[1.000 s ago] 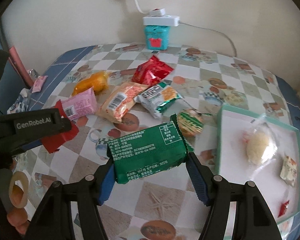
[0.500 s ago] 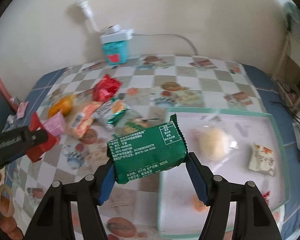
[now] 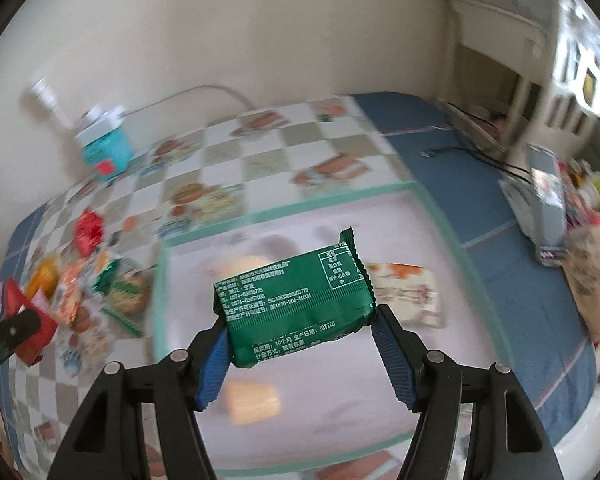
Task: Organize snacks
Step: 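Carry the green pack with the right gripper while the left carries the red box over the tray, then open the right gripper over the tray while the left releases the red box into it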
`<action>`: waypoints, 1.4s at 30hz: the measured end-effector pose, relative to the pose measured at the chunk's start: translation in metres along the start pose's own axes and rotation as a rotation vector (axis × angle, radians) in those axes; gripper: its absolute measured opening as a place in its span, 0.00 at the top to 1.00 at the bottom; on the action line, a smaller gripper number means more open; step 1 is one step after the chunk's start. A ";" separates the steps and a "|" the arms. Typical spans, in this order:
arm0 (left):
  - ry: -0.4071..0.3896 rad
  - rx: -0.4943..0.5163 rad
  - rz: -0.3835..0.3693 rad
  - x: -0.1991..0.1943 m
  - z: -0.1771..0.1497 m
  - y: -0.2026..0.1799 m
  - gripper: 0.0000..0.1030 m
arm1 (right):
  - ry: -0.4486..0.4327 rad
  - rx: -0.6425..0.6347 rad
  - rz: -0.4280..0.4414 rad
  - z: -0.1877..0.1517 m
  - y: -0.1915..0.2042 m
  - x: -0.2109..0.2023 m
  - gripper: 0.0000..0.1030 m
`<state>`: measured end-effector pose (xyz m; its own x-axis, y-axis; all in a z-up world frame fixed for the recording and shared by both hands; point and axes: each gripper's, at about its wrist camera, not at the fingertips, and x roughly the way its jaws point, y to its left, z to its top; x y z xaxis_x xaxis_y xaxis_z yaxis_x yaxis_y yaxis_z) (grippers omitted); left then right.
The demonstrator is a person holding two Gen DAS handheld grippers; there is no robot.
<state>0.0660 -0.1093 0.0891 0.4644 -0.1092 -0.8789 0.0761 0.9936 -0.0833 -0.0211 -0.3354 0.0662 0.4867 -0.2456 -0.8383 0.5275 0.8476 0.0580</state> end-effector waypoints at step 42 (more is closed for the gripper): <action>0.102 0.199 -0.163 0.087 0.012 -0.121 0.33 | -0.036 0.122 -0.090 0.033 -0.066 0.078 0.32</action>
<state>0.1083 -0.2396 0.0282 0.3414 -0.2539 -0.9050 0.3193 0.9369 -0.1425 0.0056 -0.4261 0.0148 0.4575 -0.3363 -0.8231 0.6497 0.7585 0.0512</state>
